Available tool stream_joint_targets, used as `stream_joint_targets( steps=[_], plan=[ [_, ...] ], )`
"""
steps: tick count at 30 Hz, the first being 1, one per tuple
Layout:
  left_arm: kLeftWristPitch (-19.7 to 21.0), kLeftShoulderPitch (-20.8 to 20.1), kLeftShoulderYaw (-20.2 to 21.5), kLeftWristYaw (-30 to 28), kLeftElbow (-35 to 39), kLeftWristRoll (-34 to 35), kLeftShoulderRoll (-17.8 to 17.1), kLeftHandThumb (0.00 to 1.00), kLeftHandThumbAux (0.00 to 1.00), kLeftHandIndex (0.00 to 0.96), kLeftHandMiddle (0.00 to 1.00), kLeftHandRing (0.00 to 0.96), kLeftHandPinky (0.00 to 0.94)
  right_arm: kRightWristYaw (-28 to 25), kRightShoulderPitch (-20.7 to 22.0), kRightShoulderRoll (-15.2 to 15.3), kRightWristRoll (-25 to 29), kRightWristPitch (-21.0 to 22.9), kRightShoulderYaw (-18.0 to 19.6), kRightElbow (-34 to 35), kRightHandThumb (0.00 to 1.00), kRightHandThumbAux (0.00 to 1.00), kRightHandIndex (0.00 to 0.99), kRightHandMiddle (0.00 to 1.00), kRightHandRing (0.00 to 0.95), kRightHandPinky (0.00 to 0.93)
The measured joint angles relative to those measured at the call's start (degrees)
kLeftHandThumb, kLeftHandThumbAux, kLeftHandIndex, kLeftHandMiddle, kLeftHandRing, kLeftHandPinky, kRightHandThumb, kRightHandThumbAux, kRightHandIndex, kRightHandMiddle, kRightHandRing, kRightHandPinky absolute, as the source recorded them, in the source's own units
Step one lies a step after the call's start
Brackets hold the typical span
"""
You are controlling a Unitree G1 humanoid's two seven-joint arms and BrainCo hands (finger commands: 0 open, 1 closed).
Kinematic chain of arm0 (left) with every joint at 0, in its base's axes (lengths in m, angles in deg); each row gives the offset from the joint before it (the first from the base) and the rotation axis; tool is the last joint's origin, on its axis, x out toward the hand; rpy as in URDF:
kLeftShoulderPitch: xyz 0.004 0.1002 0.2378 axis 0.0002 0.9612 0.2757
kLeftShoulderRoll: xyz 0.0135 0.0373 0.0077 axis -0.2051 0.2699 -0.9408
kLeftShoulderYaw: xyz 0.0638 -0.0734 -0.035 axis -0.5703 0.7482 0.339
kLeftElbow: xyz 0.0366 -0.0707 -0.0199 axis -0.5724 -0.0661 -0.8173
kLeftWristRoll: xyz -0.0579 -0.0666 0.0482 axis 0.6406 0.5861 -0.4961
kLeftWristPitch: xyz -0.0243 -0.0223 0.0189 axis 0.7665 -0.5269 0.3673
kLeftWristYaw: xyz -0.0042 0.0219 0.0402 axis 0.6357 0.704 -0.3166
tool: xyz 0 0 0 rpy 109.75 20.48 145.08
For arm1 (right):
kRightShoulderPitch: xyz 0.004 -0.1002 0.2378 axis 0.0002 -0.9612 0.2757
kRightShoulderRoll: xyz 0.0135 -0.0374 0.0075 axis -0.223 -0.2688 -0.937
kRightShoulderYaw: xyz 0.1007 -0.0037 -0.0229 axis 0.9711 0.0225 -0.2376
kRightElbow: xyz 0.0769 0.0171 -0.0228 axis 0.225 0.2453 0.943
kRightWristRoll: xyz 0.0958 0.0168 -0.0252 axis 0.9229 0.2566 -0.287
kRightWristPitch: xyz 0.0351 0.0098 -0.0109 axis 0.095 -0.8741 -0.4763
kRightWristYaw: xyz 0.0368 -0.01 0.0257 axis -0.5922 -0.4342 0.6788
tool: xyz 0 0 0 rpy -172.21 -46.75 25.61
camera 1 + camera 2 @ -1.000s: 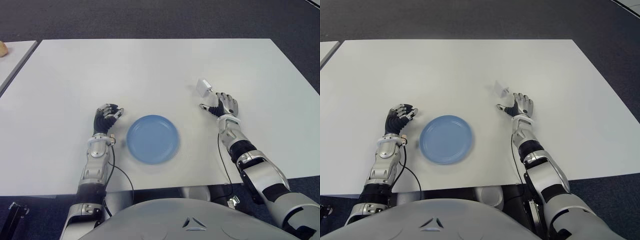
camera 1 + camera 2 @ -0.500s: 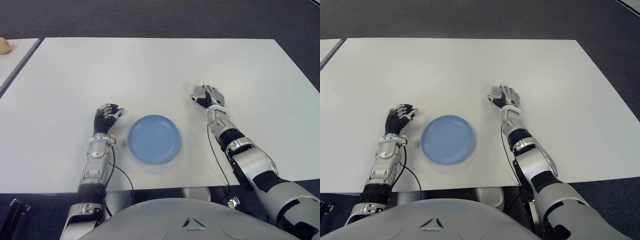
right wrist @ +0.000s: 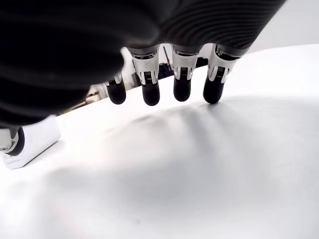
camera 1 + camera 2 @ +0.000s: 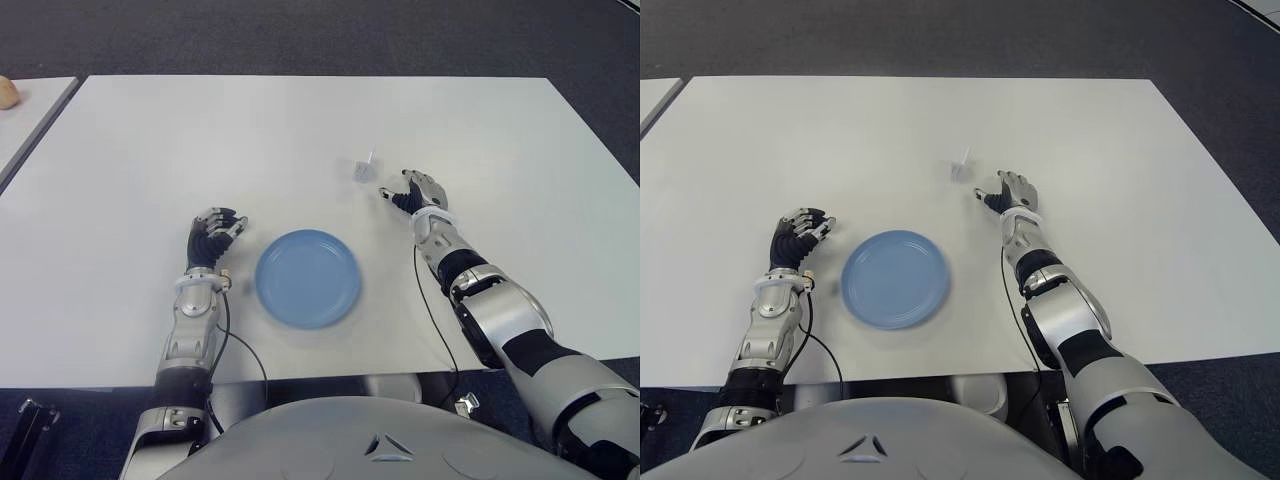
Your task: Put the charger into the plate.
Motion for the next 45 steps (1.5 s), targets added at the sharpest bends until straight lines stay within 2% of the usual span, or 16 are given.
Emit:
stream_joint_targets(
  steps=[8,10,11,12,14,16,20,22,26,29,36,39,41,43,44,45],
  plan=[
    [0.00,0.18,0.03,0.00,0.46,0.07,0.00,0.703,0.724,0.424,0.493,0.493,0.478,1.05,1.16,-0.87,0.67,-0.66,0.18,-1.71,0.633,0.325,0.000,0.000,0.000,0.020],
    [0.01,0.22,0.03,0.00,0.54,0.07,0.01,0.702,0.724,0.423,0.493,0.491,0.476,1.99,1.19,-1.12,1.06,-1.29,0.45,-1.86,0.632,0.354,0.000,0.000,0.000,0.071],
    [0.01,0.23,0.03,0.00,0.57,0.06,0.02,0.702,0.724,0.423,0.492,0.490,0.475,2.49,1.19,-1.26,1.30,-1.56,0.66,-1.90,0.635,0.385,0.005,0.027,0.041,0.136],
    [0.03,0.23,0.03,0.00,0.59,0.06,0.02,0.702,0.724,0.423,0.492,0.490,0.474,3.07,1.19,-1.38,1.73,-1.93,0.93,-1.98,0.636,0.396,0.007,0.037,0.056,0.159],
    [0.04,0.25,0.03,0.00,0.62,0.05,0.02,0.701,0.724,0.423,0.491,0.490,0.477,4.28,1.19,-1.60,2.45,-2.44,1.52,-2.05,0.651,0.493,0.108,0.161,0.190,0.291],
    [0.04,0.27,0.04,0.00,0.64,0.04,0.02,0.701,0.724,0.423,0.491,0.491,0.479,5.39,1.19,-1.71,2.95,-3.06,1.98,-2.12,0.659,0.552,0.183,0.231,0.266,0.357],
    [0.04,0.40,0.07,0.01,0.75,0.04,0.02,0.702,0.724,0.423,0.490,0.491,0.480,6.70,1.21,-1.90,3.73,-4.07,2.61,-2.37,0.697,0.670,0.354,0.346,0.386,0.457],
    [0.07,0.45,0.08,0.01,0.82,0.04,0.02,0.702,0.724,0.423,0.491,0.493,0.480,7.47,1.21,-1.90,3.99,-4.69,2.86,-2.45,0.707,0.692,0.389,0.385,0.419,0.477],
    [0.09,0.54,0.08,0.01,0.88,0.05,0.02,0.703,0.723,0.424,0.494,0.496,0.478,9.02,1.11,-1.93,4.62,-6.04,3.31,-2.69,0.801,0.687,0.449,0.422,0.456,0.493],
    [0.09,0.69,0.09,0.01,0.88,0.07,0.02,0.703,0.723,0.424,0.494,0.495,0.476,10.09,0.98,-2.05,4.78,-6.84,3.47,-2.89,0.830,0.682,0.463,0.430,0.465,0.495],
    [-0.25,1.10,0.11,0.01,0.87,0.10,0.00,0.704,0.722,0.425,0.498,0.499,0.481,11.11,0.60,-2.39,4.81,-8.26,3.50,-3.29,0.833,0.685,0.412,0.459,0.450,0.476],
    [-0.49,1.41,0.13,0.01,0.95,0.13,-0.02,0.705,0.722,0.425,0.498,0.499,0.481,11.11,0.62,-2.72,4.79,-8.68,3.44,-3.32,0.829,0.688,0.393,0.464,0.424,0.444],
    [-0.52,1.67,0.11,0.00,1.21,0.14,-0.02,0.705,0.721,0.425,0.498,0.499,0.481,11.10,0.63,-3.00,4.77,-8.78,3.36,-3.32,0.754,0.706,0.400,0.384,0.390,0.409],
    [-0.38,2.04,0.03,-0.01,1.71,0.14,-0.02,0.705,0.721,0.425,0.499,0.499,0.482,11.09,0.63,-3.28,4.74,-8.84,3.23,-3.32,0.728,0.712,0.402,0.349,0.370,0.389],
    [-0.24,2.23,0.01,-0.01,2.05,0.15,-0.01,0.705,0.721,0.425,0.498,0.499,0.481,11.07,0.63,-3.40,4.72,-8.97,3.17,-3.32,0.693,0.682,0.323,0.327,0.354,0.376],
    [-0.13,2.38,-0.02,-0.02,2.30,0.16,-0.01,0.705,0.721,0.425,0.498,0.499,0.481,11.05,0.63,-3.49,4.68,-9.10,3.12,-3.32,0.680,0.671,0.294,0.319,0.348,0.371]
  ],
)
